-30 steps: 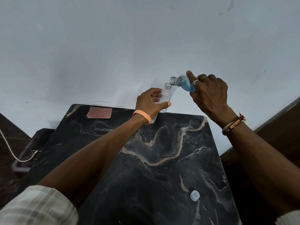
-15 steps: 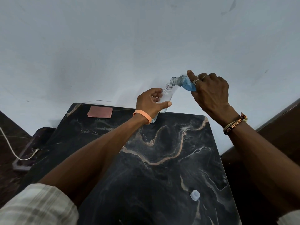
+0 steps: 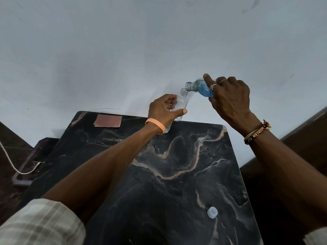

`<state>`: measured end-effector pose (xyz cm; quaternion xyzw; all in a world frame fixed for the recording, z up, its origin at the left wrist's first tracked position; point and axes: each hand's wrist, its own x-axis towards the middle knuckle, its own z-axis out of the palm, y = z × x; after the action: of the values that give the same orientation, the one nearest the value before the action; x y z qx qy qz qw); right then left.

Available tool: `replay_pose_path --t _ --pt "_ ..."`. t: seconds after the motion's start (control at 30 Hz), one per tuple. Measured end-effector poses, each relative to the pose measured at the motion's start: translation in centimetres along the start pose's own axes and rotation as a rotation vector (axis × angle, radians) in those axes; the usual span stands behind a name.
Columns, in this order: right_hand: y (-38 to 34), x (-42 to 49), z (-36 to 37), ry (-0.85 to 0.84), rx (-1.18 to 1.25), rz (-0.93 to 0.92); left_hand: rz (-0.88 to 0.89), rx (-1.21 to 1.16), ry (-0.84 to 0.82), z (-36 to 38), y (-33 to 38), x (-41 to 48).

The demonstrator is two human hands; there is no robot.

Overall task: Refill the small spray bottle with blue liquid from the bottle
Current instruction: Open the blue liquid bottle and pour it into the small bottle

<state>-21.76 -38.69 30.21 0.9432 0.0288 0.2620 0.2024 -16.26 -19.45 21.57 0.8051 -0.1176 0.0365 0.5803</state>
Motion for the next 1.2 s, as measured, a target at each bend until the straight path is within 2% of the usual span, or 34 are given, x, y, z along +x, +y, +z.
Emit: replay_pose_path --t 1.2 --pt "0.06 0.14 -0.02 0.016 0.034 0.000 0.006 -0.006 0.012 -0.07 0.29 -0.12"
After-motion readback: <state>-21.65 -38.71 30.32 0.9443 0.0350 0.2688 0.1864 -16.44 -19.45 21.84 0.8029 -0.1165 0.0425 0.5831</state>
